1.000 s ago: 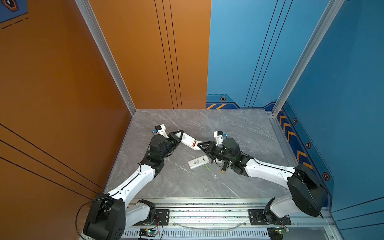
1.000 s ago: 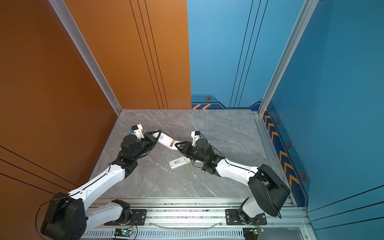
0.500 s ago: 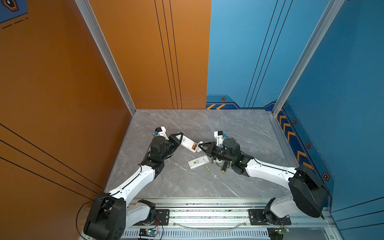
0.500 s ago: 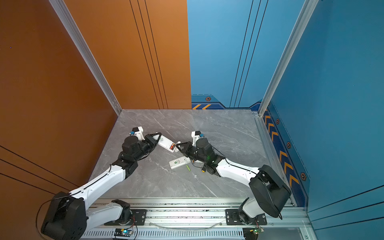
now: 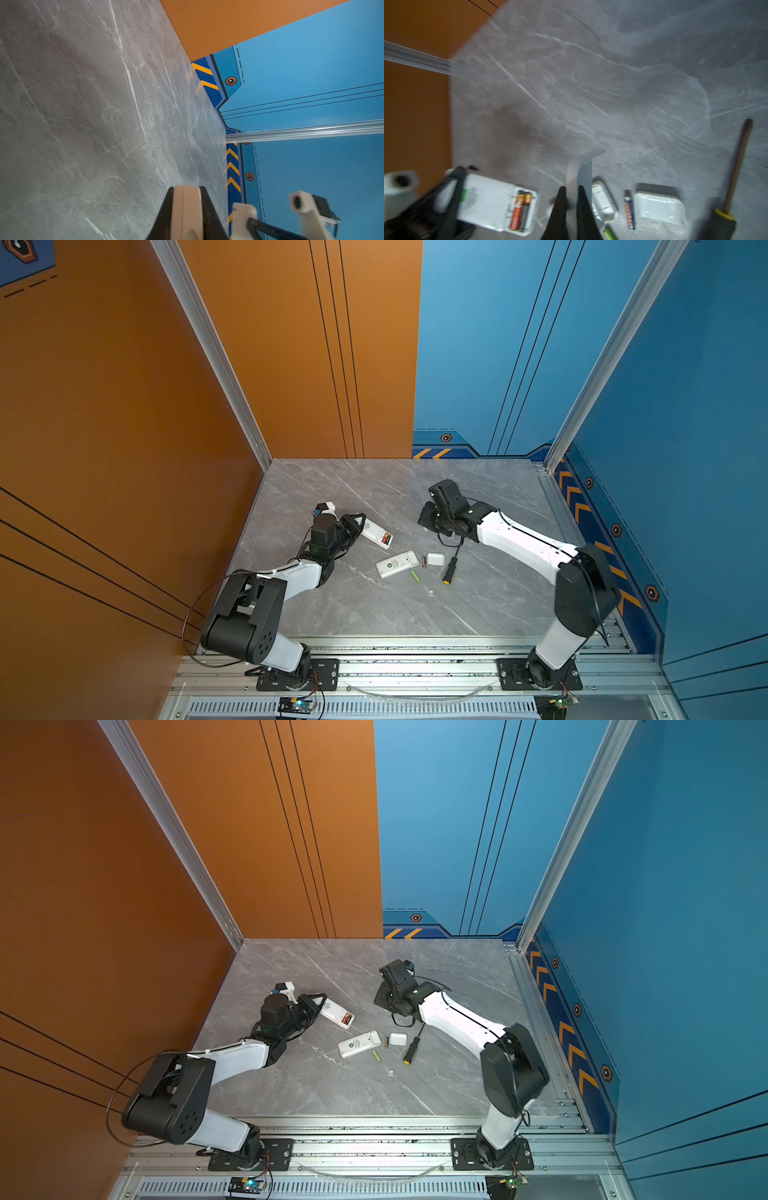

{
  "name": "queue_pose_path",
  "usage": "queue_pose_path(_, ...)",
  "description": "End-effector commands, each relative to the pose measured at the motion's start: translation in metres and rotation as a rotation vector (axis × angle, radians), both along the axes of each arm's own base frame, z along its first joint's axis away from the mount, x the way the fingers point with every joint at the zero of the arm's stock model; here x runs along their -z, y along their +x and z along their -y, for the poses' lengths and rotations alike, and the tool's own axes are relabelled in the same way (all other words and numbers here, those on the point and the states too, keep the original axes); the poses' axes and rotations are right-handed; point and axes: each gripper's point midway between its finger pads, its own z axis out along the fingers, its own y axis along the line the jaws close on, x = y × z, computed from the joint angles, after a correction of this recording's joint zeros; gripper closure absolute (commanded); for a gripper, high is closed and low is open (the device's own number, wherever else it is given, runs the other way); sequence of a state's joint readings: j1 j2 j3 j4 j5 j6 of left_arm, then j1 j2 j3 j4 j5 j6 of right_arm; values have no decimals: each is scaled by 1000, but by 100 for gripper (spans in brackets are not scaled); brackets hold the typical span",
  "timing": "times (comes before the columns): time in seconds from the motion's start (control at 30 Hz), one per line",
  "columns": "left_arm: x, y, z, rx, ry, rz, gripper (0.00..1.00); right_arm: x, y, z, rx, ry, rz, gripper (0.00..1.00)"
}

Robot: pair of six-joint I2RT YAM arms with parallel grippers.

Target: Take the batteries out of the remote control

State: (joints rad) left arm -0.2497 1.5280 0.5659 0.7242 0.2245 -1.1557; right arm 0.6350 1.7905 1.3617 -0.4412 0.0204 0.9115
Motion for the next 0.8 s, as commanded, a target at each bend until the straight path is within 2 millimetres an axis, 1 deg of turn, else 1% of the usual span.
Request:
queue_pose_path(0.0, -20, 24, 1, -37, -45, 116, 100, 49, -9, 25, -32, -243, -133, 100)
queue_pose_path(0.03, -14, 27, 0, -52, -58, 116, 99, 50, -5, 24, -37, -263, -134, 100)
queue_pose_path(0.13, 3, 38, -1, -89, -100, 123, 98, 60, 4, 32, -22, -353, -138, 99)
queue_pose_path(0.2, 17, 42, -1, -106, -103, 115, 97, 64, 6, 39, -12, -407, -140, 98)
queue_pose_path(0.23, 20, 44, 1, -103, -105, 117, 97, 66, 6, 40, -11, -414, -145, 98)
queue_pose_path(0.33, 33, 47, 7, -102, -107, 101, 97, 71, 7, 49, 7, -448, -148, 94)
queue_pose_path(0.4, 40, 45, 13, -94, -95, 90, 96, 71, 9, 53, 12, -471, -134, 89)
queue_pose_path(0.43, 43, 44, 15, -95, -89, 82, 93, 71, 11, 53, 9, -463, -133, 85)
queue_pose_path(0.5, 51, 41, 24, -85, -79, 60, 72, 74, 13, 54, 7, -450, -144, 70)
queue_pose_path(0.53, 55, 38, 26, -88, -70, 49, 66, 73, 14, 53, 6, -440, -140, 66)
queue_pose_path(0.57, 59, 35, 28, -94, -60, 40, 59, 70, 15, 52, 0, -427, -129, 59)
queue_pose_path(0.6, 63, 32, 29, -98, -53, 30, 50, 66, 16, 52, 1, -422, -114, 51)
queue_pose_path(0.67, 68, 27, 29, -97, -45, 10, 35, 52, 16, 55, 5, -406, -90, 40)
queue_pose_path(0.7, 69, 25, 28, -98, -36, 4, 30, 43, 14, 56, 6, -391, -78, 36)
queue_pose_path(0.77, 71, 22, 28, -87, -24, -17, 22, 23, 8, 65, 29, -393, -56, 27)
